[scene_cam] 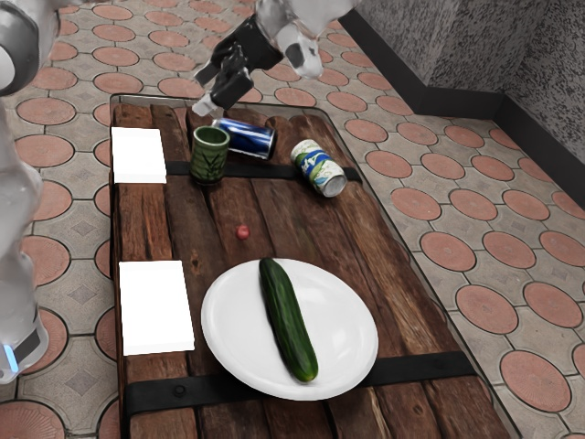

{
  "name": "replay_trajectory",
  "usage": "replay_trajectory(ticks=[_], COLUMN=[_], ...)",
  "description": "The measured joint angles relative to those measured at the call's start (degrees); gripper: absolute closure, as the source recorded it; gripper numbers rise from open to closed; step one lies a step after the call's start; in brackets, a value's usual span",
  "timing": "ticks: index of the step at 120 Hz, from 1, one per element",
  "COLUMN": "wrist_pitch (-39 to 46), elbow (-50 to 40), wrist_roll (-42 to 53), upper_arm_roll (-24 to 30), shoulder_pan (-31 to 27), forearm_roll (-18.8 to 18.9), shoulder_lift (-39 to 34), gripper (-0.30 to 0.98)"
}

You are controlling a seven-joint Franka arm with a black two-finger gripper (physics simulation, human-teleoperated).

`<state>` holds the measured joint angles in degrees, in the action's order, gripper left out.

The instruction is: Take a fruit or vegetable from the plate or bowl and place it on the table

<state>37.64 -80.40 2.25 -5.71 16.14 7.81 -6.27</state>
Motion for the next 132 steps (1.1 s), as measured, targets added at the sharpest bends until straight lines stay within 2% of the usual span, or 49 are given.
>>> replay_trajectory(ticks=[8,17,24,33,50,63,69,76,86,95,108,114,132], wrist_pitch=[13.66,25.17,31.89,38.08,45.23,52.31,54.38,54.23,53.77,54.63,56.34,57.47,60.78], elbow=[-7.11,-10.88,-12.37,-12.70,-10.15,-8.92,-8.85,-9.62,-19.73,-29.53,-35.79,-37.73,-34.70], wrist_roll=[1.20,3.86,6.77,10.47,19.72,31.71,36.74,42.14,48.85,53.88,59.81,62.10,68.03], upper_arm_roll=[-0.59,-0.61,-1.04,-1.20,0.16,0.20,0.02,-0.64,-3.74,-4.14,-2.58,-2.29,-0.98], shoulder_pan=[5.09,7.18,7.79,7.51,10.39,15.63,16.63,13.22,7.96,2.16,10.22,12.16,12.55], forearm_roll=[2.21,3.68,3.29,2.58,-3.91,-3.52,-4.52,-6.66,-8.77,-11.04,-13.28,-13.92,-14.99], shoulder_lift=[-0.78,-1.54,-1.86,-1.85,0.34,8.34,12.73,14.30,7.01,-0.30,-6.89,-8.25,-3.67], gripper=[0.00,0.00,0.00,0.00,0.00,0.00,0.00,0.00,0.00,0.00,0.00,0.00,0.00])
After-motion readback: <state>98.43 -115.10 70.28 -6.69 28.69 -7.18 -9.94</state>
